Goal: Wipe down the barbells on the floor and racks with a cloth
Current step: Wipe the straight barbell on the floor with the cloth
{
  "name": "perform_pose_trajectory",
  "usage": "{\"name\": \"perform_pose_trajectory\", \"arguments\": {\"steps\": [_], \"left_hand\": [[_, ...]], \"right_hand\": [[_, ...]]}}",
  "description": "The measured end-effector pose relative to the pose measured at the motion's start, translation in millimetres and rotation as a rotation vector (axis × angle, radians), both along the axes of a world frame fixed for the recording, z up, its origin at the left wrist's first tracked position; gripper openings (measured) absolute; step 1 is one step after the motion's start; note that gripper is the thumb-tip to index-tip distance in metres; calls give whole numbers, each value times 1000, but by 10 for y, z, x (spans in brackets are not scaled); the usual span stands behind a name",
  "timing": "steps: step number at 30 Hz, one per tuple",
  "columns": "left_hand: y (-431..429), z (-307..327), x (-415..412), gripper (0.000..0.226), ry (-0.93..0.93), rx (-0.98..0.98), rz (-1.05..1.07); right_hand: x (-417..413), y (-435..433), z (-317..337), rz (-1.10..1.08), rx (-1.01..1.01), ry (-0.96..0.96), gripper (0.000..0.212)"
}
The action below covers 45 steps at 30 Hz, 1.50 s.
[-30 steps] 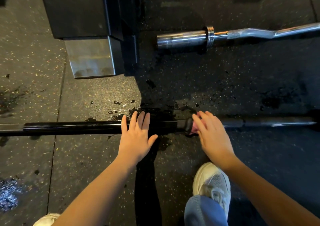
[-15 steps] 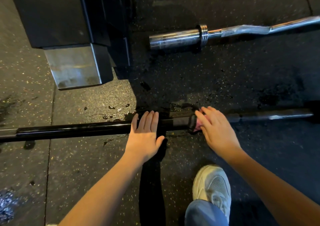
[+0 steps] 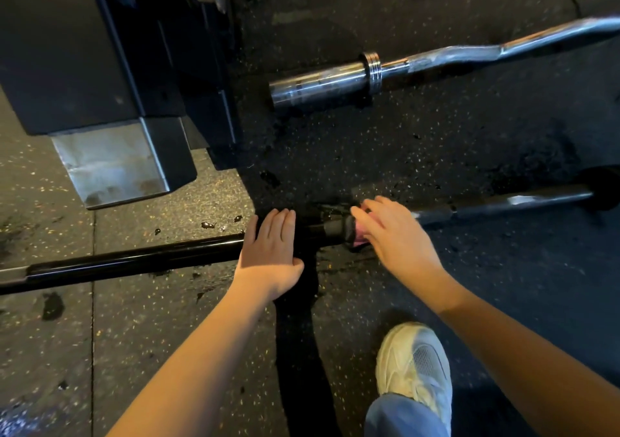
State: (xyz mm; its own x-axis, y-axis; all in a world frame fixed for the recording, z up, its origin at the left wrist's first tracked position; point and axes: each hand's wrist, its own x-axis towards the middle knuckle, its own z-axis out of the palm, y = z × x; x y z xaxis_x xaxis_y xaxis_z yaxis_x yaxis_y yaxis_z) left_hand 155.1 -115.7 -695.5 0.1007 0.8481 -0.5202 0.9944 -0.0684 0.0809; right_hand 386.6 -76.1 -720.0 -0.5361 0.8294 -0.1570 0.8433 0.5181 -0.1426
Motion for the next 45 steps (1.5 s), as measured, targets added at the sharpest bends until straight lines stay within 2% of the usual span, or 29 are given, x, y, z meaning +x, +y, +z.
{"name": "perform_pose_trajectory", "arguments": {"steps": [3, 6, 10, 13, 17, 20, 22, 24, 27, 29, 32, 35, 38, 41, 45], "left_hand": [[-2, -5, 9, 81, -5, 10, 11], [-2, -9, 24, 82, 10, 12, 12], [-3, -7, 63, 82, 45, 16, 46], [21, 11, 96, 80, 0, -5, 98], [17, 10, 262, 82, -149, 4, 38], [20, -12, 353, 84, -131, 26, 55], [10, -13, 370, 85, -97, 43, 48], [8, -16, 368, 87, -67, 70, 32], [30, -4, 360, 86, -84, 45, 30], [44, 1, 353, 84, -102, 17, 40], [23, -19, 365, 82, -104, 28, 50], [9, -31, 395, 82, -73, 33, 51], [22, -26, 407, 81, -31, 36, 43], [21, -10, 416, 79, -21, 48, 43], [18, -15, 418, 74, -32, 40, 44]], "right_hand": [[257, -27, 21, -121, 21, -24, 68], [0, -101, 101, -237, 1, -59, 62], [-437, -110, 108, -56, -86, -8, 63], [-241, 0, 158, -3, -93, 36, 60], [442, 22, 156, -222, 14, 32, 38], [376, -20, 214, -414, -15, 15, 42], [16, -67, 233, -340, -36, 8, 46], [-344, -113, 184, -138, -84, 1, 54], [-256, -24, 170, -15, -111, -5, 57], [98, 21, 149, -103, -66, 54, 46], [622, 101, 152, -374, -53, 41, 36], [391, 86, 183, -533, 29, 22, 36], [-73, -62, 137, -331, 13, 70, 36], [56, 21, 90, -160, -68, 120, 38], [525, 196, 85, -318, -39, 144, 29]]}}
